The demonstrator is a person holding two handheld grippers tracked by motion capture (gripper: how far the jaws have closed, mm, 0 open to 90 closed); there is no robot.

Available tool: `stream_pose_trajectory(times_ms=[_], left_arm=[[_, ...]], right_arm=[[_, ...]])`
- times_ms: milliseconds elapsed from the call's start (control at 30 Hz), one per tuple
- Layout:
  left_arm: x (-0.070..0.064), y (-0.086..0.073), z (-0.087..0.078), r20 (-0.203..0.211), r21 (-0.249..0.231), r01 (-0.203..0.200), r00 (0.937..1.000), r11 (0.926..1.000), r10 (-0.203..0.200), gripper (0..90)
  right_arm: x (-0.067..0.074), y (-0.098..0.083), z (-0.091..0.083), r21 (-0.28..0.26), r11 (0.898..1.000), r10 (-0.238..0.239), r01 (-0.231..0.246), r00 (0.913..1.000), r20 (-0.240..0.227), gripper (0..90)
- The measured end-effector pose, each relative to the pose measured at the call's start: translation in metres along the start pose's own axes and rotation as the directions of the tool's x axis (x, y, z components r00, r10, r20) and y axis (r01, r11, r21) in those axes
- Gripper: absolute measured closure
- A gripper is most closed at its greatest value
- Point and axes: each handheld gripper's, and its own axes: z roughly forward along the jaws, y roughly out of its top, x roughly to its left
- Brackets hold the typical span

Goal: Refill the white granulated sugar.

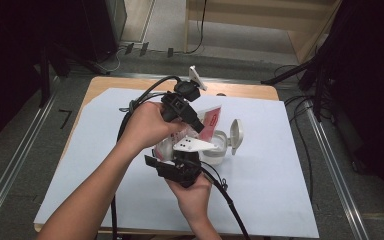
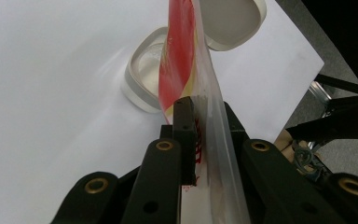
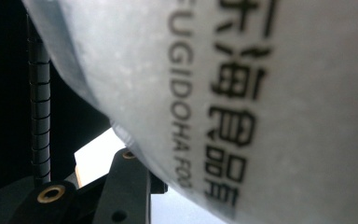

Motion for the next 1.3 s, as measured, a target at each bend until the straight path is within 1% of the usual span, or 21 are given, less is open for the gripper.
stream_pose_trajectory(times_ms=[133, 233, 333, 733, 900, 1067, 1167, 1300], left_arm=[[-0.0002, 0.0002, 0.0000, -0.002, -0.002, 0.002, 1.0000, 1.0000, -0.002, 82.6], [-0.0013, 0.0011, -0.0004, -0.001, 0.010, 0.001, 1.0000, 1.0000, -0.001, 82.6], [-0.0022, 0.0013, 0.0000, -0.002, 0.005, 0.004, 1.0000, 1.0000, -0.004, 82.6], [-0.0033, 0.0031, -0.0023, -0.008, 0.009, -0.006, 1.0000, 0.9999, 0.006, 82.7], [-0.0034, 0.0031, -0.0006, -0.009, 0.007, -0.007, 0.9999, 1.0000, 0.007, 82.5], [-0.0025, 0.0037, -0.0001, -0.009, 0.015, -0.009, 0.9999, 0.9998, 0.009, 82.6], [-0.0037, 0.0028, 0.0011, -0.014, 0.006, -0.010, 0.9999, 0.9999, 0.010, 82.6], [-0.0037, 0.0023, 0.0008, -0.014, 0.009, -0.012, 0.9998, 0.9999, 0.013, 82.6]], right_arm=[[-0.0002, 0.0002, 0.0002, 0.000, 1.000, -0.002, 0.002, 1.0000, 0.000, 65.3], [0.0001, 0.0003, 0.0000, -0.003, 1.000, 0.002, -0.002, 1.0000, -0.002, 65.2], [0.0006, 0.0005, -0.0005, -0.005, 1.000, 0.006, -0.006, 1.0000, 0.000, 65.3], [0.0009, 0.0027, -0.0014, -0.009, 1.000, 0.007, -0.007, 1.0000, -0.001, 65.2], [0.0006, 0.0023, -0.0007, -0.007, 1.000, 0.010, -0.010, 0.9999, 0.002, 65.2], [0.0000, 0.0021, 0.0001, -0.007, 1.000, 0.016, -0.016, 0.9999, 0.002, 65.2], [0.0000, 0.0016, 0.0006, -0.003, 1.000, 0.015, -0.015, 0.9999, 0.004, 65.2], [0.0002, 0.0014, 0.0008, -0.005, 1.000, 0.016, -0.016, 0.9999, 0.007, 65.1]])
